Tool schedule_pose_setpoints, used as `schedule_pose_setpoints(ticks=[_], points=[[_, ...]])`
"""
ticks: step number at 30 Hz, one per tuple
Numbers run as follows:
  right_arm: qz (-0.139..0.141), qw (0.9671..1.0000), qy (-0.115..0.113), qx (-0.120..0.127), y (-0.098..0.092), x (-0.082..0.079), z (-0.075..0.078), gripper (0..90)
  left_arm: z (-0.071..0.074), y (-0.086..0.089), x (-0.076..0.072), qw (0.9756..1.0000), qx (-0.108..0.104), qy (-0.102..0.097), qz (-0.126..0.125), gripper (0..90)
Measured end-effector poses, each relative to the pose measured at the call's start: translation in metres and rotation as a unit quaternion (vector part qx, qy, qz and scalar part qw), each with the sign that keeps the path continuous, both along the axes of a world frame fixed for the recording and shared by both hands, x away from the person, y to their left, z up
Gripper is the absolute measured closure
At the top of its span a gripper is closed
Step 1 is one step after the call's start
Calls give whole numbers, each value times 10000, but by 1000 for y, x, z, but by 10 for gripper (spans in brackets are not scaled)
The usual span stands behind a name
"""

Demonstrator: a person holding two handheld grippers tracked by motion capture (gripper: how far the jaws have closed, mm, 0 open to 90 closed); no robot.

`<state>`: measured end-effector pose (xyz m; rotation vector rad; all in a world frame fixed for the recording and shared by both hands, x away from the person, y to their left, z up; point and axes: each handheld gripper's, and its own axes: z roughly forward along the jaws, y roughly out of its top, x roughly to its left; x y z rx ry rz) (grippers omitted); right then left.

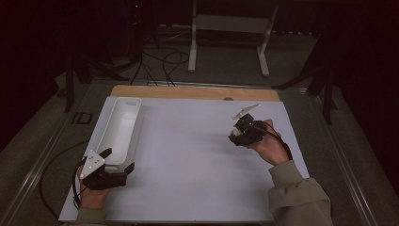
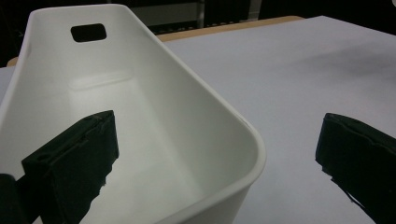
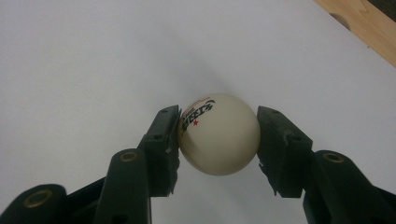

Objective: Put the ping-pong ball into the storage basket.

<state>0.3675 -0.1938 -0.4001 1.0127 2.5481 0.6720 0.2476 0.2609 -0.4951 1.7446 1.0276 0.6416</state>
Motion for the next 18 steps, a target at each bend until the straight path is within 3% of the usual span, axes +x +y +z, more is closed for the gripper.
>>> schedule_pose_setpoints(ticks=[18], points=[[87, 9999, -94, 12, 12, 2, 12, 507, 0, 0, 0, 10000, 1, 2, 0, 0]])
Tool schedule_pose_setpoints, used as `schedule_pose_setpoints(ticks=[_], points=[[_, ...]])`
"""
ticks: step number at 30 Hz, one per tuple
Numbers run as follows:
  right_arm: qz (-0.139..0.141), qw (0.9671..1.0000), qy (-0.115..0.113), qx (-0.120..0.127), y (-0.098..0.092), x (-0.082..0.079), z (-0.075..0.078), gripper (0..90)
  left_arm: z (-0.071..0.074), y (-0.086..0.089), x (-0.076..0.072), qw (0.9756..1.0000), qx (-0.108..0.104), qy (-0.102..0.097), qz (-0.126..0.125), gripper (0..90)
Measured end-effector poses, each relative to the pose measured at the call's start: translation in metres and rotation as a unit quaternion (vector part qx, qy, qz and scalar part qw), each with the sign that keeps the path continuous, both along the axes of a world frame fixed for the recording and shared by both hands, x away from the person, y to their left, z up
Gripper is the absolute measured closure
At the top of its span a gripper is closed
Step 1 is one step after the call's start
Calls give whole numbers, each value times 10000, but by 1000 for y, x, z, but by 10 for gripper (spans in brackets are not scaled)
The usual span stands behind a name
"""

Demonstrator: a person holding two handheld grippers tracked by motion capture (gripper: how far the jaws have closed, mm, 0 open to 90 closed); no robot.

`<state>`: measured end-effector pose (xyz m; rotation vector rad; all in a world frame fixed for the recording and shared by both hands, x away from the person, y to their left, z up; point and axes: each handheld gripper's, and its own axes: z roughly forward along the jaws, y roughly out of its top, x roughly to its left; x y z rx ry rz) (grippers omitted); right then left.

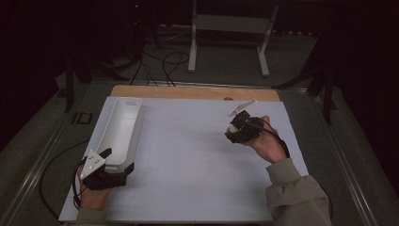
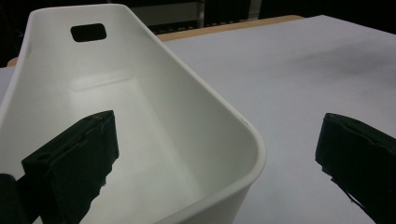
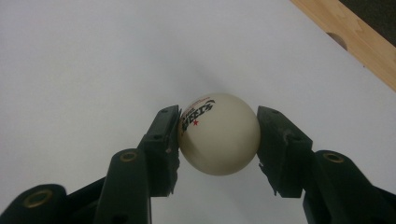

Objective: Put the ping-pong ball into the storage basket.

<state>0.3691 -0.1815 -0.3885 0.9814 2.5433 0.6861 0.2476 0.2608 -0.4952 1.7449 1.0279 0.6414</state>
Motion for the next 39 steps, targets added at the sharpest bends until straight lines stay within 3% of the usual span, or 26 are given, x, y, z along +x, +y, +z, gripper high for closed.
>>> schedule_pose_setpoints(ticks=[39], points=[[88, 9997, -156, 135, 19, 2, 16, 507, 0, 0, 0, 10000, 0, 0, -4, 1]])
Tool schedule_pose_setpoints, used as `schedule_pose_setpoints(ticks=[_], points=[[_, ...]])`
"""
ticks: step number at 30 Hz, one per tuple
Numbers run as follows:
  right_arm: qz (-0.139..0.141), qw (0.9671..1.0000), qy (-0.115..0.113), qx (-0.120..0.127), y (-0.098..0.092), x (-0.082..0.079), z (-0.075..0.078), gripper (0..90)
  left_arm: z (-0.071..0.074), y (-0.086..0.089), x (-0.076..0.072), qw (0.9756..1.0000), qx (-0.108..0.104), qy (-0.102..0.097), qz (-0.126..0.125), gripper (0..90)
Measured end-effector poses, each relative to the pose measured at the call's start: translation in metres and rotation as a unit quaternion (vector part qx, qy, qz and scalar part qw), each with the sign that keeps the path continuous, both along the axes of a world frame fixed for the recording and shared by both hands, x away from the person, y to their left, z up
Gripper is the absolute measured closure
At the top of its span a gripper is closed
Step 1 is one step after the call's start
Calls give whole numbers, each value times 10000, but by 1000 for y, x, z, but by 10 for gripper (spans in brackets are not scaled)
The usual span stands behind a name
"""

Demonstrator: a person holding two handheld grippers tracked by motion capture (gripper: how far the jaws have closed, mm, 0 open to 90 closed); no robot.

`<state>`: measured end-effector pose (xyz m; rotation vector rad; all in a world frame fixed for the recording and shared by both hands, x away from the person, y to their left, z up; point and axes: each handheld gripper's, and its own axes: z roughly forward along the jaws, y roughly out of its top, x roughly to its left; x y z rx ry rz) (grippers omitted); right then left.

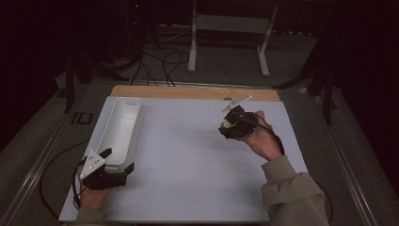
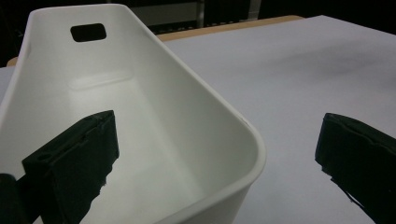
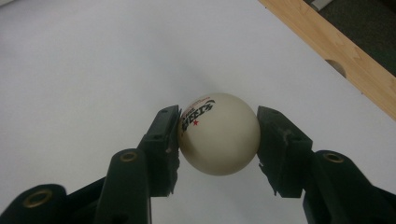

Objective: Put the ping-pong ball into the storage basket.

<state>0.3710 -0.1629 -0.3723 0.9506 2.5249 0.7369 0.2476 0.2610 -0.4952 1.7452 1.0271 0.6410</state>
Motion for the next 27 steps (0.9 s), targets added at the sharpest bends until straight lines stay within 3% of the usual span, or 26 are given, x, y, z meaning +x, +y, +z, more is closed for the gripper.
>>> schedule_pose_setpoints(ticks=[27], points=[[177, 9998, -69, 69, 18, 2, 10, 507, 0, 0, 0, 10000, -17, 5, -8, 1]])
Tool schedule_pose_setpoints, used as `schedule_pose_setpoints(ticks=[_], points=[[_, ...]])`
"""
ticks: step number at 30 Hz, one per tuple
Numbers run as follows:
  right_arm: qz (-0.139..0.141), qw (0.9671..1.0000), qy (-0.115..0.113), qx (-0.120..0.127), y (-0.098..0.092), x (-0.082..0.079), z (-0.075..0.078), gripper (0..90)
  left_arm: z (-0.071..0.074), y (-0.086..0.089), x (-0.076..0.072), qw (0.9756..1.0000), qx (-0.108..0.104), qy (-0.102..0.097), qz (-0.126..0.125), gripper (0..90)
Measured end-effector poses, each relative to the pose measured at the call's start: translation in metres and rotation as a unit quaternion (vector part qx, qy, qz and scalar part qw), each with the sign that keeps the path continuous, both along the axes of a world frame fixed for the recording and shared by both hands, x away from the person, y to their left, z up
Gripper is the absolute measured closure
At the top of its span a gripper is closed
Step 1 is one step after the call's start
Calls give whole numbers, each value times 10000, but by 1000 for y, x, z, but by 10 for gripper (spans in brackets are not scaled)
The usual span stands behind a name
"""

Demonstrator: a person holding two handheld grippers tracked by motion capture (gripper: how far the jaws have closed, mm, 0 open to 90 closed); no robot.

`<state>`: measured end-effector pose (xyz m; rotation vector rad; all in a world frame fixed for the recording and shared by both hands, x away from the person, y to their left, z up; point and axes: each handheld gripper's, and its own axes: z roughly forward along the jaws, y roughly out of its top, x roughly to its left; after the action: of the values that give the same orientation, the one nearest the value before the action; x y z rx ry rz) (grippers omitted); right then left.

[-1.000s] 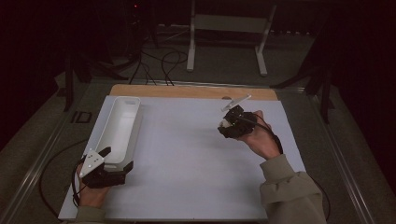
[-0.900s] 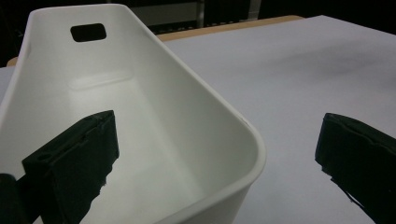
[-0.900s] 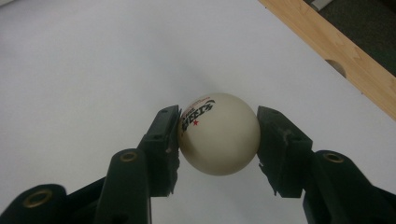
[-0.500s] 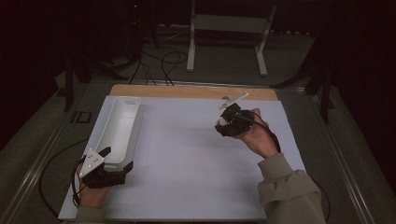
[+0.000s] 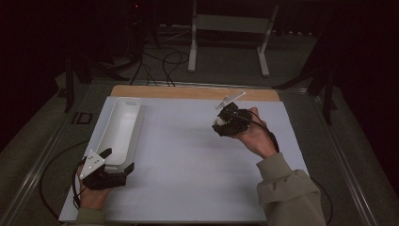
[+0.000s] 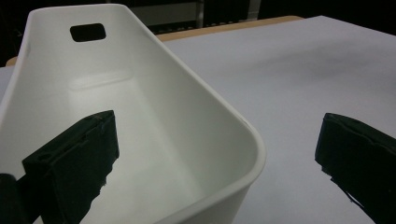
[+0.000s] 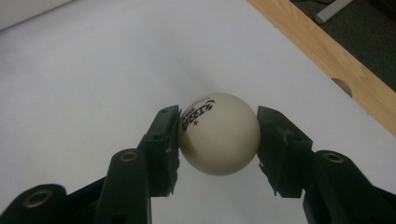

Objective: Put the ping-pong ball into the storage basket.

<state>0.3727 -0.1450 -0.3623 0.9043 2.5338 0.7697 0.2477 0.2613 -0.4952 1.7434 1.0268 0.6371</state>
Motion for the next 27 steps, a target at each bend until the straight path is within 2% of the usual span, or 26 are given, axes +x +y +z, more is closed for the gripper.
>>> schedule_pose_setpoints(ticks=[27], points=[[216, 9995, -188, 126, 24, -2, 9, 508, 0, 0, 0, 10000, -1, 0, -11, 1]])
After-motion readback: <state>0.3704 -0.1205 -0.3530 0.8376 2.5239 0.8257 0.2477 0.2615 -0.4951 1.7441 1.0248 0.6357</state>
